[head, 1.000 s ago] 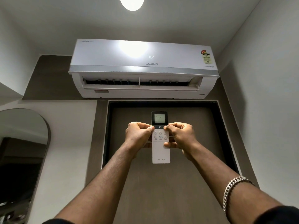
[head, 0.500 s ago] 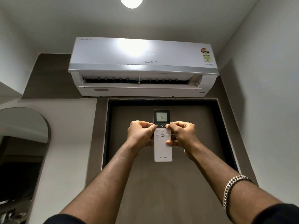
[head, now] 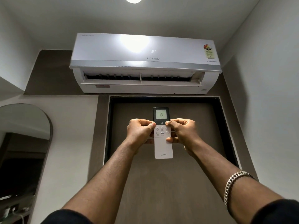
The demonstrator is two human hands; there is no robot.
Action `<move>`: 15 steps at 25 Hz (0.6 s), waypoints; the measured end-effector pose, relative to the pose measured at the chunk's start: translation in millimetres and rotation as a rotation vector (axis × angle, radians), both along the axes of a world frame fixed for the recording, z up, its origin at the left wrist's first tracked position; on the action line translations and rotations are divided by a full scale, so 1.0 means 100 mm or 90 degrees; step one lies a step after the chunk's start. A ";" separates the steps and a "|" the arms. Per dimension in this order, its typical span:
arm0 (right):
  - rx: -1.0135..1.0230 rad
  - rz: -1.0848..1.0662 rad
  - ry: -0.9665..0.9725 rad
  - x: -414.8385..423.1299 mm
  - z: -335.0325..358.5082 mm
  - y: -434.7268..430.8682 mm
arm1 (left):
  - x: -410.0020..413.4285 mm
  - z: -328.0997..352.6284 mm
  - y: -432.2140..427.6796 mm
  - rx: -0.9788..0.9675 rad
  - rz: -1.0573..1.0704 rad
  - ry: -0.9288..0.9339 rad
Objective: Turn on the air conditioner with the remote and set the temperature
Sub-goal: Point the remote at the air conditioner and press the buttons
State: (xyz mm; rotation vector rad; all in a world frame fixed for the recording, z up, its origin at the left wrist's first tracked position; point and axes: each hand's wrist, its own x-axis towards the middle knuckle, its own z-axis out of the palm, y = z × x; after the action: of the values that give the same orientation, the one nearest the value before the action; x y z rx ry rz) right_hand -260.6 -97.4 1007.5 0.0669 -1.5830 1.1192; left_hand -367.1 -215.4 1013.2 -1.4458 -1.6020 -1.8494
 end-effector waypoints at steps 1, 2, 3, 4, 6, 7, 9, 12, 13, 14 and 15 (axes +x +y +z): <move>-0.002 0.002 -0.003 0.00 0.00 0.00 | -0.01 0.00 0.00 0.000 -0.001 0.000; -0.003 0.003 -0.005 -0.01 0.00 0.00 | -0.02 -0.01 0.00 0.000 -0.001 -0.001; -0.005 0.002 -0.007 -0.01 0.00 0.00 | -0.03 -0.01 0.00 0.000 0.000 -0.001; -0.007 0.001 -0.007 -0.02 0.00 0.01 | -0.05 -0.02 0.01 0.001 0.002 0.000; -0.009 -0.005 -0.009 -0.04 -0.01 0.01 | -0.06 -0.04 0.01 0.000 0.006 0.001; -0.008 -0.009 -0.010 -0.05 -0.02 0.02 | -0.06 -0.04 0.02 0.000 0.007 0.002; -0.007 -0.014 -0.013 -0.07 -0.03 0.03 | -0.08 -0.06 0.03 -0.002 0.007 0.002; -0.015 -0.010 -0.018 -0.08 -0.06 0.06 | -0.09 -0.11 0.06 -0.003 -0.001 -0.003; -0.023 -0.011 -0.022 -0.08 -0.09 0.07 | -0.10 -0.14 0.08 -0.008 -0.006 -0.006; -0.037 -0.017 -0.026 -0.07 -0.15 0.10 | -0.10 -0.18 0.12 -0.017 -0.013 -0.012; -0.051 -0.027 -0.032 -0.06 -0.22 0.12 | -0.10 -0.22 0.17 -0.026 -0.021 -0.021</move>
State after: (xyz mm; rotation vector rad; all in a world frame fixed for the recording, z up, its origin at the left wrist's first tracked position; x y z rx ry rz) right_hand -267.0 -85.5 985.5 -0.0469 -1.5750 1.1575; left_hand -377.0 -198.6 991.2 -1.4741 -1.6507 -1.8779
